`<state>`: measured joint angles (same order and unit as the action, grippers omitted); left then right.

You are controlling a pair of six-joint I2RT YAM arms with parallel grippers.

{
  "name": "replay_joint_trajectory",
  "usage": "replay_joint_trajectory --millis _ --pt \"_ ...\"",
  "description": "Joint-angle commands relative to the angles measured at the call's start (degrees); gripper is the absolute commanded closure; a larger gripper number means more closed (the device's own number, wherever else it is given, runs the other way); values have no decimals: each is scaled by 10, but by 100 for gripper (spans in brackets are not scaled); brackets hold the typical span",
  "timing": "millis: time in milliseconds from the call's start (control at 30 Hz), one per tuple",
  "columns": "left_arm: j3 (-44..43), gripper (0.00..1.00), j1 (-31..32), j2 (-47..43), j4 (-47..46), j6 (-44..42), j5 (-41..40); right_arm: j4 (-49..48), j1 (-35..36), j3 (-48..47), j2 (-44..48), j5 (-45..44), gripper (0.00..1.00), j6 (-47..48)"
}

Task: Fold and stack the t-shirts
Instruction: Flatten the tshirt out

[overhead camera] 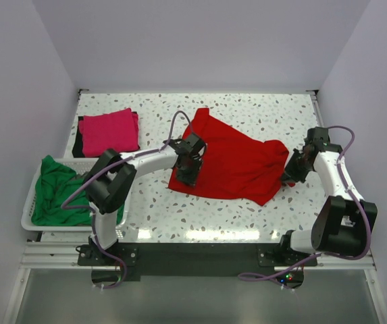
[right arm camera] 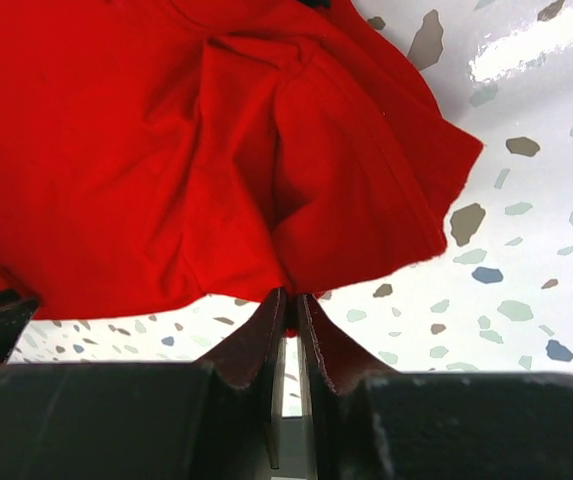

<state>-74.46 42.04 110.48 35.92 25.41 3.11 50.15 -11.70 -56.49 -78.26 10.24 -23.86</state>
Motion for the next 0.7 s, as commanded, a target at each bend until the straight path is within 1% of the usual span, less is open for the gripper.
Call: replay_joint_trajectory --millis 0,67,133,167,233,267,333,367,433,500,567,633,667 --pt "-2 62 10 16 28 8 -44 -8 -3 8 22 15 87 12" --pt "0 63 14 17 24 9 -48 -7 -2 9 26 15 87 12" --pt "1 68 16 16 19 10 -43 -6 -2 12 32 12 87 12" --pt "1 75 16 16 20 11 -42 -4 -2 12 32 10 87 14" --pt "-1 80 16 6 19 18 -38 -1 -3 13 36 5 85 15" --pt "-2 84 16 2 17 21 -37 -1 -2 15 37 0 84 18" --pt "0 89 15 -15 14 28 -35 -2 -2 17 39 -2 82 18" --pt "1 95 15 -20 13 31 -34 -7 -2 22 39 -1 82 19" --pt "10 100 13 -37 6 40 -34 -11 -2 24 34 -1 81 18" --pt "21 100 7 -58 2 53 -34 -15 -2 29 30 -2 80 18" --pt "30 100 -9 -77 -9 64 -14 -22 -2 33 27 -5 80 18" --pt "45 100 -34 -112 -22 79 -1 -25 -2 36 25 -10 84 20" --pt "48 100 -44 -125 -25 83 3 -29 -2 38 21 -13 88 21"
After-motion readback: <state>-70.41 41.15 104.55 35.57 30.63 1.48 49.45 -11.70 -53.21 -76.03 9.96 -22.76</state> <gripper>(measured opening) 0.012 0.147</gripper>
